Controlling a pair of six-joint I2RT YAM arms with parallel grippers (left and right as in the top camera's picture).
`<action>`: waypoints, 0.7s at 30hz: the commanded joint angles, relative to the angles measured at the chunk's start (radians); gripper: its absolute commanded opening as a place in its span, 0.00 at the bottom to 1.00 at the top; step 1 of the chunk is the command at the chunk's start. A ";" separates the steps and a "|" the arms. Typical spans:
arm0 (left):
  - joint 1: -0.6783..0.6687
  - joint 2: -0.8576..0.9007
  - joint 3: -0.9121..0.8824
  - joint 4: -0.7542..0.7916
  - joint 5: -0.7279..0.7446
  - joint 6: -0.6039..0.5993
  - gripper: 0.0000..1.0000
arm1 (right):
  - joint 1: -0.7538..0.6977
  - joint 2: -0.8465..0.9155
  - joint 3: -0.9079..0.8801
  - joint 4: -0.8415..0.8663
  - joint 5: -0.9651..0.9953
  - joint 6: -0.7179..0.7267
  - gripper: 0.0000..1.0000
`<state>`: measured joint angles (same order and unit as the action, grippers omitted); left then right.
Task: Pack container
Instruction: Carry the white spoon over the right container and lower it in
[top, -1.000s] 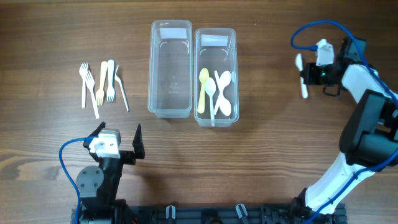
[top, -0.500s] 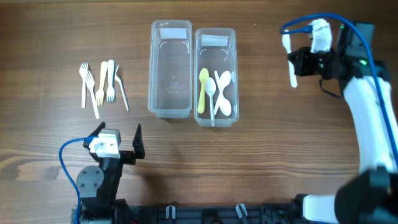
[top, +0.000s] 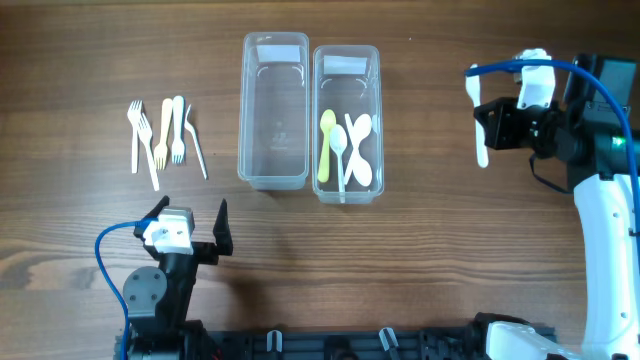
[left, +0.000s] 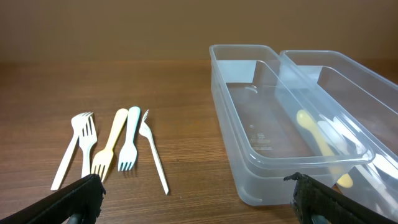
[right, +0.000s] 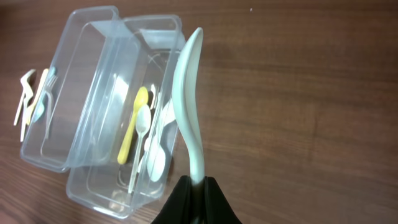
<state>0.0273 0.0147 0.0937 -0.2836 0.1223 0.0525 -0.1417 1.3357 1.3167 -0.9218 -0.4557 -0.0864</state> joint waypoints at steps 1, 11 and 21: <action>-0.003 -0.008 -0.006 0.004 0.012 0.022 1.00 | 0.000 -0.021 -0.002 -0.012 0.015 0.008 0.04; -0.003 -0.008 -0.006 0.004 0.012 0.022 1.00 | 0.001 -0.019 -0.002 -0.011 0.017 0.009 0.04; -0.003 -0.008 -0.006 0.003 0.012 0.022 1.00 | 0.211 0.043 -0.003 0.098 0.019 0.135 0.04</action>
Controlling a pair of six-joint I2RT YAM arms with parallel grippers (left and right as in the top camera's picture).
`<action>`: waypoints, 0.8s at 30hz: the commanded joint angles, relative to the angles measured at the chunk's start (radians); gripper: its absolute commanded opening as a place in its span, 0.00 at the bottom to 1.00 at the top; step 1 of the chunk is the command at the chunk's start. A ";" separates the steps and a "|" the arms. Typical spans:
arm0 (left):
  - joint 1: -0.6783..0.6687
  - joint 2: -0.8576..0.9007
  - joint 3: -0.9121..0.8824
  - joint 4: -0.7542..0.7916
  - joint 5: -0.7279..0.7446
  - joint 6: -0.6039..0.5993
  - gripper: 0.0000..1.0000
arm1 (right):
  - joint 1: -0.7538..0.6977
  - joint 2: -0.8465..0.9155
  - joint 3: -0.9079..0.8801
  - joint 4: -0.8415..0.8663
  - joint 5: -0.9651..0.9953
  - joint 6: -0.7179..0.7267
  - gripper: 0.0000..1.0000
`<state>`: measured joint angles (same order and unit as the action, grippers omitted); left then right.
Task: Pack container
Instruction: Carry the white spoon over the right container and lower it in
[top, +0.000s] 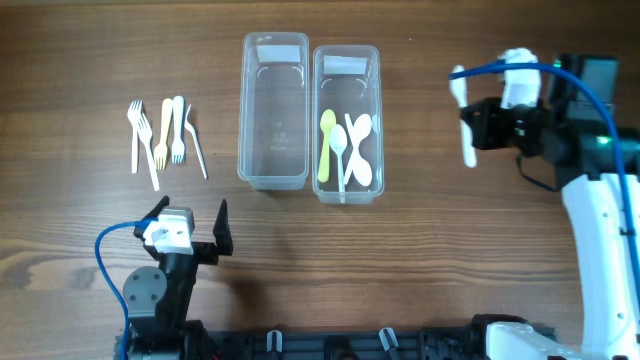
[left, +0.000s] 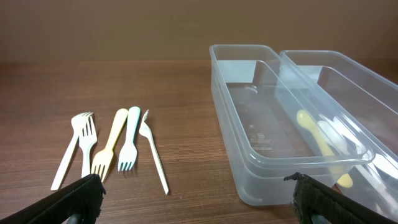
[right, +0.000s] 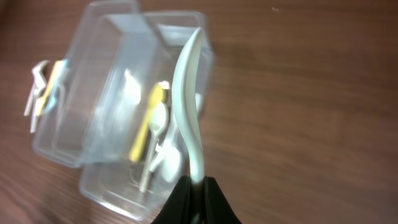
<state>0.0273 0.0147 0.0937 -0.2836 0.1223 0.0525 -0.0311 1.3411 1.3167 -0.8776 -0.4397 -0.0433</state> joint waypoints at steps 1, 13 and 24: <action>-0.003 -0.008 -0.006 0.004 0.012 0.022 1.00 | 0.126 0.049 -0.003 0.073 0.003 0.111 0.04; -0.003 -0.008 -0.006 0.004 0.012 0.022 1.00 | 0.388 0.346 -0.002 0.276 0.090 0.280 0.04; -0.003 -0.008 -0.006 0.004 0.012 0.022 0.99 | 0.385 0.383 0.002 0.399 -0.017 0.262 0.66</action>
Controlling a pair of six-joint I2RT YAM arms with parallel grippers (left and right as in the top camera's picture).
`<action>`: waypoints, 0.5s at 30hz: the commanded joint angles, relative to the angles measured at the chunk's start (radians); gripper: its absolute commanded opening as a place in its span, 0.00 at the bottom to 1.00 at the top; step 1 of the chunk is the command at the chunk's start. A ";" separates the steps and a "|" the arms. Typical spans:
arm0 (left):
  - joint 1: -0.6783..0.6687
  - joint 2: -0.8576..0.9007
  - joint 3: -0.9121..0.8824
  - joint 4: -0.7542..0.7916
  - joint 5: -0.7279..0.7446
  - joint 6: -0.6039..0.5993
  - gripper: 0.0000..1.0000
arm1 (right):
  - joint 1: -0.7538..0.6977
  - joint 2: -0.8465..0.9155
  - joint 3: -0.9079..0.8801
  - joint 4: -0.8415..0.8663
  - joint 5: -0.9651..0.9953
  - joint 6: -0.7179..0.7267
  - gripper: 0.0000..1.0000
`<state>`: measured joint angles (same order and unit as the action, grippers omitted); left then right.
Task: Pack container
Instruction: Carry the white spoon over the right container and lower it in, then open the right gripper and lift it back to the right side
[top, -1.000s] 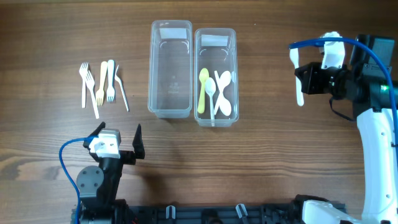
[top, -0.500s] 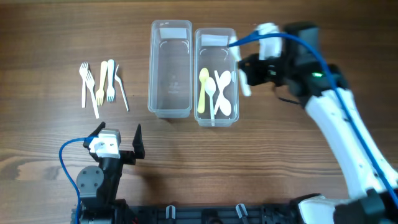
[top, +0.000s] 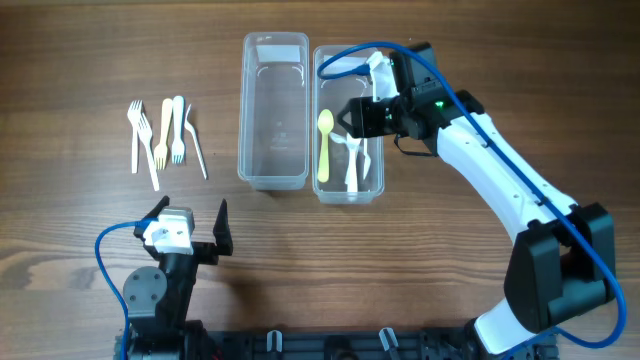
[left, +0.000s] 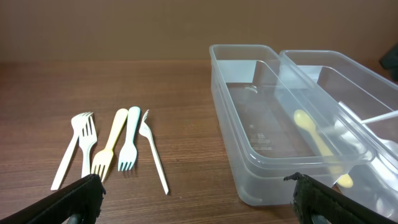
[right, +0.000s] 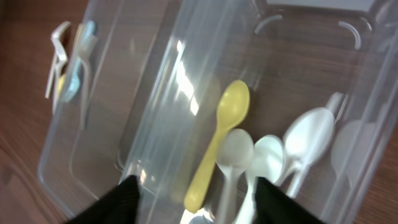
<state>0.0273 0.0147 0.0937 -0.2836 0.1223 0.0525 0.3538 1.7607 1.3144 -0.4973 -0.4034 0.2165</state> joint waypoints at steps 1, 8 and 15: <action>-0.003 -0.008 -0.006 0.004 0.012 0.022 1.00 | -0.005 -0.049 0.011 0.014 -0.053 -0.003 0.66; -0.003 -0.008 -0.006 0.004 0.012 0.022 1.00 | -0.119 -0.268 0.028 -0.081 0.164 -0.011 1.00; -0.003 -0.008 -0.006 0.004 0.012 0.022 1.00 | -0.296 -0.446 0.027 -0.257 0.542 -0.192 1.00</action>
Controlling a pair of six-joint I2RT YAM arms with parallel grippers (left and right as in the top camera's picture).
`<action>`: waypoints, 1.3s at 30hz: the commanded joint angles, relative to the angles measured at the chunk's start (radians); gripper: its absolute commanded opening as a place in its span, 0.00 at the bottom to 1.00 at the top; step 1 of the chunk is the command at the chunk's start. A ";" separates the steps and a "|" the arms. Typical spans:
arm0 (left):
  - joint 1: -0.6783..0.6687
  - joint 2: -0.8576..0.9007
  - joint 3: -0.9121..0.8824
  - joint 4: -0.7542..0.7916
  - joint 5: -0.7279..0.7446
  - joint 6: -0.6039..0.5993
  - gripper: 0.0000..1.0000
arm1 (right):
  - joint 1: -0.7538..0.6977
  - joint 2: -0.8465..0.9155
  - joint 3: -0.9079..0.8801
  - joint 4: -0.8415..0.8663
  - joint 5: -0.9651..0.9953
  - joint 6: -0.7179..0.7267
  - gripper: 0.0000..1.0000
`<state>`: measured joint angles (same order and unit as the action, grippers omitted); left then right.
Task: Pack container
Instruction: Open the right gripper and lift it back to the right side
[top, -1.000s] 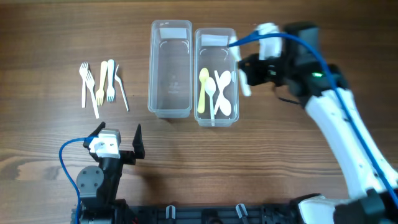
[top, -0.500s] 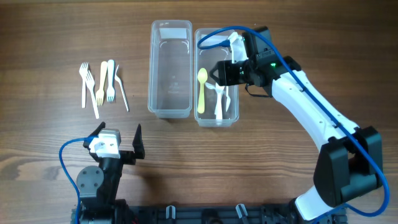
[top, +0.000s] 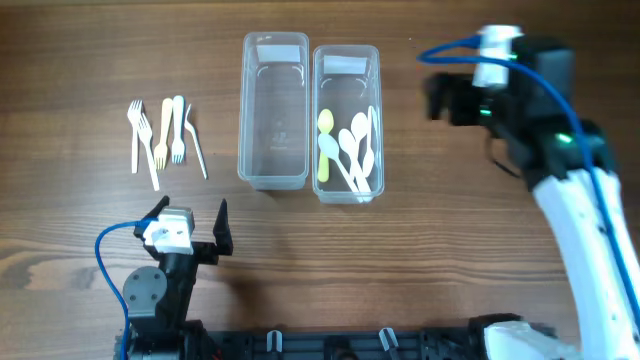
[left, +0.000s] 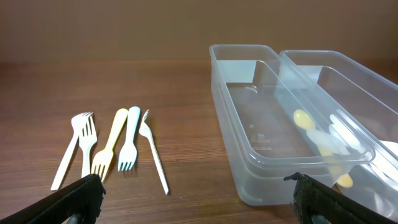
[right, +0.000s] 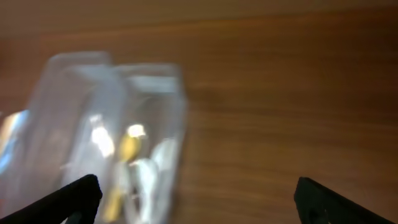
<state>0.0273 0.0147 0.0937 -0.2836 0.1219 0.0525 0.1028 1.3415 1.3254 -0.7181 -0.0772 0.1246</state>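
Two clear containers stand side by side. The left container (top: 273, 172) (left: 261, 163) holds nothing. The right container (top: 346, 58) (left: 348, 73) holds a yellow spoon (top: 323, 147) and several white spoons (top: 358, 150). Several plastic forks (top: 160, 133) (left: 112, 146) lie on the table to the left. My right gripper (top: 436, 100) (right: 199, 202) is open and empty, to the right of the containers; its view is blurred. At the near left, my left gripper (top: 190, 208) (left: 196, 198) is open and empty, facing the forks and containers.
The wooden table (top: 420, 260) carries nothing else. The right arm's white links (top: 590, 230) and blue cable run down the right side. The left arm's base (top: 150, 295) sits at the front edge.
My right gripper was open low over the right container. Now it is to the right of the containers, open wider and empty. The left arm has not moved.
My right gripper first held a pale spoon upright at the far right of the table, then a little closer to the containers. It was then open over the right container with no spoon in its jaws. Now it is back at the right, empty.
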 joint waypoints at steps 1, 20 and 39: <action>-0.003 -0.008 -0.006 0.004 0.012 0.022 1.00 | -0.061 -0.029 0.016 -0.050 0.225 -0.134 1.00; -0.003 -0.008 -0.006 0.004 0.012 0.022 1.00 | -0.082 -0.009 0.008 -0.053 0.224 -0.256 1.00; -0.004 -0.008 -0.004 0.123 0.481 -0.042 1.00 | -0.082 -0.009 0.008 -0.053 0.224 -0.256 1.00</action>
<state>0.0273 0.0147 0.0917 -0.2157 0.2981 0.0433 0.0227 1.3224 1.3266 -0.7708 0.1177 -0.1196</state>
